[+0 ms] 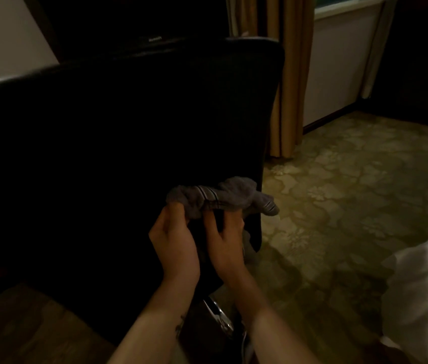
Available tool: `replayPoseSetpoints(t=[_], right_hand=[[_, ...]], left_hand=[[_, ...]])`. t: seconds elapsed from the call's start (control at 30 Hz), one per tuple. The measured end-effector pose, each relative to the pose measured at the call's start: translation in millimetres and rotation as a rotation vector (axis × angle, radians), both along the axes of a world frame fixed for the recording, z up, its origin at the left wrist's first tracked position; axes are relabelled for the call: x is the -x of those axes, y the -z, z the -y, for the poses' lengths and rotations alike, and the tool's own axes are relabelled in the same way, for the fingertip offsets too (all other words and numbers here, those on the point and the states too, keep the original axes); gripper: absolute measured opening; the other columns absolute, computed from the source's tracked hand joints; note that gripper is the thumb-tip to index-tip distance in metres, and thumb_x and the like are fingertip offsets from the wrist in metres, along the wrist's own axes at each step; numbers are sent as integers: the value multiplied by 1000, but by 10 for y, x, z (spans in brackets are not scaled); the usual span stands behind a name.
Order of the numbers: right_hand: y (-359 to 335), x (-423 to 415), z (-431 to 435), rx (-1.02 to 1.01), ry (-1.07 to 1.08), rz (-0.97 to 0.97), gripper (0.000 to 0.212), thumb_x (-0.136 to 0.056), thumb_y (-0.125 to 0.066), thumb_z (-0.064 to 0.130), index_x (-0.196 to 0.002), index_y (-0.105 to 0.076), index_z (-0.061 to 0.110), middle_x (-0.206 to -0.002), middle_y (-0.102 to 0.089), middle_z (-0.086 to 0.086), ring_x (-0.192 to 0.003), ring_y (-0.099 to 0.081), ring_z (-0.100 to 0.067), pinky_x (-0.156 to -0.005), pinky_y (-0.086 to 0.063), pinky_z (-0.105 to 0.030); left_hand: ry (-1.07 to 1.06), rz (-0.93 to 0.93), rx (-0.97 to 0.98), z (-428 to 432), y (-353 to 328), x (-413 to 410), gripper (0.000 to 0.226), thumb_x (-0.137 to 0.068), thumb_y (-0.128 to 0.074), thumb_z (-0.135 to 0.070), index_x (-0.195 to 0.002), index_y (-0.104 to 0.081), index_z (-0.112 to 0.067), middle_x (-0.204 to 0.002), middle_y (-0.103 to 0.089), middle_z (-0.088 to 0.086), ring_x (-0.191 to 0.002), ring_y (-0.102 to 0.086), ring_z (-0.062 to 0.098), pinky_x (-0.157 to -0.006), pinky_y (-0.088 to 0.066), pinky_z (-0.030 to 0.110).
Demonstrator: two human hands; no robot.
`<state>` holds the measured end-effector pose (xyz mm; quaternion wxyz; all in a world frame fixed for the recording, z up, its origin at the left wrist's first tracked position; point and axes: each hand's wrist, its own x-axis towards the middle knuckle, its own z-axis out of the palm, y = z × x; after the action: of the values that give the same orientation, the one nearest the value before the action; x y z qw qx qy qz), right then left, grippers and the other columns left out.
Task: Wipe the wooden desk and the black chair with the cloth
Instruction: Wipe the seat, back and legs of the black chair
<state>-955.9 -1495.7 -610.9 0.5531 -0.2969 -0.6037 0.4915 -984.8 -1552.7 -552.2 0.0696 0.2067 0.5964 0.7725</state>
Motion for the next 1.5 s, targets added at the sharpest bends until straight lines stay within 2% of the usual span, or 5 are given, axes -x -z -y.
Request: replayPoseSetpoints(t=[0.23,0.57,0.8,1.07,1.5], right_hand=[[367,51,131,362,-131,38,80,-79,-57,69,-148,-29,39,-146,-46,4,-137,-44,-15,-113,-40,-47],[151,-2,256,253,-156,24,66,-81,-57,64,-139,-32,46,-144,-40,6,-137,-39,-8,-117,-34,-43],[93,-23,469,224,-191,30,87,-81,-58,61,-152,-28,24,-151,-32,5,-143,-32,-9,-120,-32,-42],[134,17,666,208,-164,9,69,-83,-62,58,-142,-43,28,-139,-39,3,-133,-43,-15,-112,-41,-48],[-258,-226,201,49,30,-98,56,-89,-55,68,-134,-21,70,-149,-39,4,-141,-38,-8,-117,-35,-47]], left_hand=[[1,-123,139,115,125,19,21,-104,-50,-27,-117,-66,-22,-108,-68,-2,-103,-66,15,-85,-54,34],[-36,-127,118,164,88,2,27,-104,-48,-18,-126,-63,-11,-110,-65,-3,-96,-63,-7,-77,-49,9],[-78,-43,132,363,94,96,27,-104,-50,-26,-123,-65,-14,-113,-68,2,-105,-65,14,-88,-54,34],[-46,-148,277,569,35,138,14,-102,-54,-20,-96,-62,-9,-83,-62,10,-71,-58,15,-65,-44,34],[133,-487,338,145,-335,-337,25,-103,-50,-31,-122,-63,-23,-107,-63,-10,-101,-61,5,-78,-41,4]])
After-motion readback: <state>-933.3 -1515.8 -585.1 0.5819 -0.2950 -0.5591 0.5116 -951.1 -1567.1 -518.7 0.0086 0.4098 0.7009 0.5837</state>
